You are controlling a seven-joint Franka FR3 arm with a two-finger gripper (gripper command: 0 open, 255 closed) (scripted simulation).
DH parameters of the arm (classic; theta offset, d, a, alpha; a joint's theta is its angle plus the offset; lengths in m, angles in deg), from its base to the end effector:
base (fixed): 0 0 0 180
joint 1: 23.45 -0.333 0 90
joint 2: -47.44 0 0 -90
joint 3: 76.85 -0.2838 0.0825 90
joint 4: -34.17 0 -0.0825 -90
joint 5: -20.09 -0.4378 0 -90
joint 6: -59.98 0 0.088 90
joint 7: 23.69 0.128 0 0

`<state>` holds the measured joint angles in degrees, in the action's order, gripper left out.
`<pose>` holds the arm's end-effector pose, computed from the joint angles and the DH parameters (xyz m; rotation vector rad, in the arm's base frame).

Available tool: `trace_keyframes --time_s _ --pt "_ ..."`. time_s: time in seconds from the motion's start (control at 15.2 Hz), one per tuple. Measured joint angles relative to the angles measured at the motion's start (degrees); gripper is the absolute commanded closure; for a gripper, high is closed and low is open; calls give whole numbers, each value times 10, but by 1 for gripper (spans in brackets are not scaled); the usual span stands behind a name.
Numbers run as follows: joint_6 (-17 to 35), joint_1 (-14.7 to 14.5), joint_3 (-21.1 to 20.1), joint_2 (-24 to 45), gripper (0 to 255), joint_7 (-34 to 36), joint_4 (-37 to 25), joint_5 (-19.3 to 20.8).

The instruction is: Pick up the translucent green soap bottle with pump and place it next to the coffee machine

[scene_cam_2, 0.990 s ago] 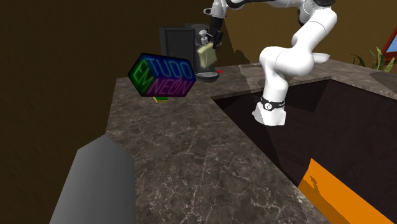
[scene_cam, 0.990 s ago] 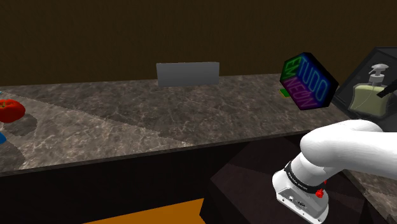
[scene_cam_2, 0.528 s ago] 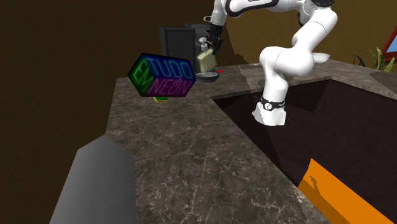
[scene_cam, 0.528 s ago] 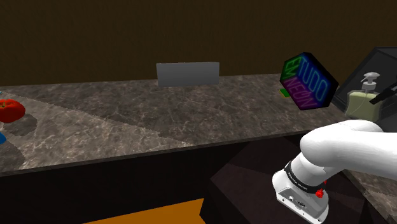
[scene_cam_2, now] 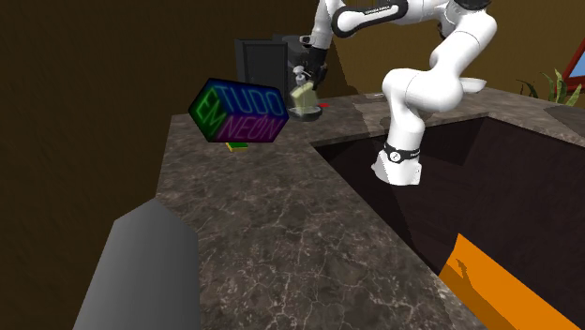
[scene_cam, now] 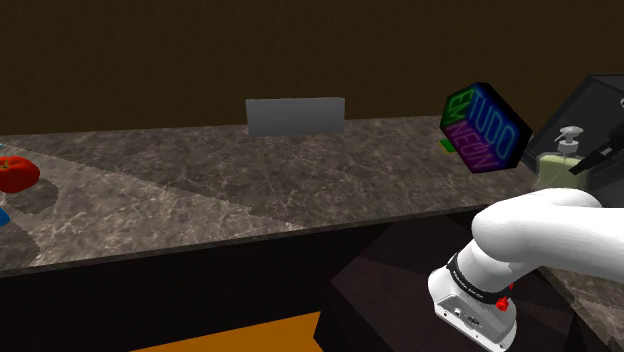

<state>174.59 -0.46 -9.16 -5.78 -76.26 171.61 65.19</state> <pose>-0.0236 -0.5038 0.3682 2.9927 -0.3146 0.2509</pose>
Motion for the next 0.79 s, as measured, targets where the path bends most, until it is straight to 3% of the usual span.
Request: trace_keyframes --time_s 0.79 --pt "82 -22 86 15 255 12 41 55"
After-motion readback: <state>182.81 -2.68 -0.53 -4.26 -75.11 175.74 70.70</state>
